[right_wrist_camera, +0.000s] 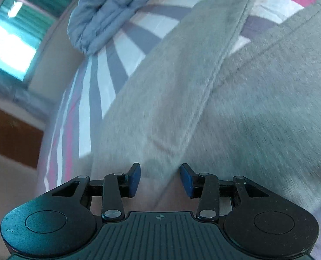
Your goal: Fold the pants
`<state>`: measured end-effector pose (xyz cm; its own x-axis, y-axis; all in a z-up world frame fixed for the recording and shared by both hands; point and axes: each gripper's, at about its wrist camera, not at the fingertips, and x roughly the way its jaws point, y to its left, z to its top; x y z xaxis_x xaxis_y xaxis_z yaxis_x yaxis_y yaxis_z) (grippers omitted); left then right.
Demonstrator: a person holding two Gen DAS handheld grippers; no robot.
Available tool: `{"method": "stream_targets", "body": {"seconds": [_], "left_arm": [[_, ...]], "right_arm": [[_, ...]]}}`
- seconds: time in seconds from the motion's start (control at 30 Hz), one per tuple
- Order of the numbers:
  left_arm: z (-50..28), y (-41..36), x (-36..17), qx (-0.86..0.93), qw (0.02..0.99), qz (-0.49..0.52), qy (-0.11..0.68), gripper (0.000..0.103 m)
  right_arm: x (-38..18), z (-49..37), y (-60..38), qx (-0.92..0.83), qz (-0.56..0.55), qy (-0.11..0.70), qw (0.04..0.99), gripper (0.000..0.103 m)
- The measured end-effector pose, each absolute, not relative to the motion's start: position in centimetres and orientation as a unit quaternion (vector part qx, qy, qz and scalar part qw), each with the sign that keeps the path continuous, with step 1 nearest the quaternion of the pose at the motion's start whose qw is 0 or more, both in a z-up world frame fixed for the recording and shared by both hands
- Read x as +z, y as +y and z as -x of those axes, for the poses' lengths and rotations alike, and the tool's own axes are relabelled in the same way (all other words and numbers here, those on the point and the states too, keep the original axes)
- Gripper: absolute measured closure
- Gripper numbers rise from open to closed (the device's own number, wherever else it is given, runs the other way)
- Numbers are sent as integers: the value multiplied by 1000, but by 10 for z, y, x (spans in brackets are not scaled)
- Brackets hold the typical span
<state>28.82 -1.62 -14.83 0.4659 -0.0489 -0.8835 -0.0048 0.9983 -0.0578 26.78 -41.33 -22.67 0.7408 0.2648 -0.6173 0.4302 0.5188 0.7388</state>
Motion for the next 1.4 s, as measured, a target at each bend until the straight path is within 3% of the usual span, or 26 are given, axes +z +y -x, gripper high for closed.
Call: {"method": "stream_targets", "body": {"seconds": [0.07, 0.3, 0.43, 0.63, 0.73, 0.8, 0.87, 0.9, 1.33, 1.4], "left_arm": [[-289, -16, -149, -13, 855, 25, 517, 51], [-289, -16, -149, -19, 856, 20, 516, 51], [-288, -16, -148, -21, 857, 16, 515, 51], [-287, -27, -143, -10, 859, -13, 512, 51], [-279, -33, -125, -20, 868, 5, 497, 51], [-275, -46, -118, -37, 872, 1, 489, 50], [-274, -61, -118, -57, 869, -1, 492, 50], [-274, -70, -121, -66, 864, 2, 499, 50], [-271, -100, -150, -61, 852, -19, 519, 44], [-271, -99, -150, -60, 852, -20, 520, 44]], "right_arm": [[-233, -261, -422, -60, -528, 342, 775, 93], [-167, -203, -428, -27, -460, 265, 847, 98], [-151, -154, -418, -12, -417, 270, 868, 98], [-212, -149, -403, -45, -390, 386, 835, 98], [-201, -154, -410, -32, -413, 384, 826, 97], [-185, -153, -420, -18, -424, 362, 830, 88], [-174, -153, -432, -31, -397, 351, 847, 68], [-174, -156, -441, -45, -394, 349, 849, 67], [-234, -230, -538, -111, -477, 343, 802, 68], [-235, -241, -543, -112, -478, 337, 803, 74]]}}
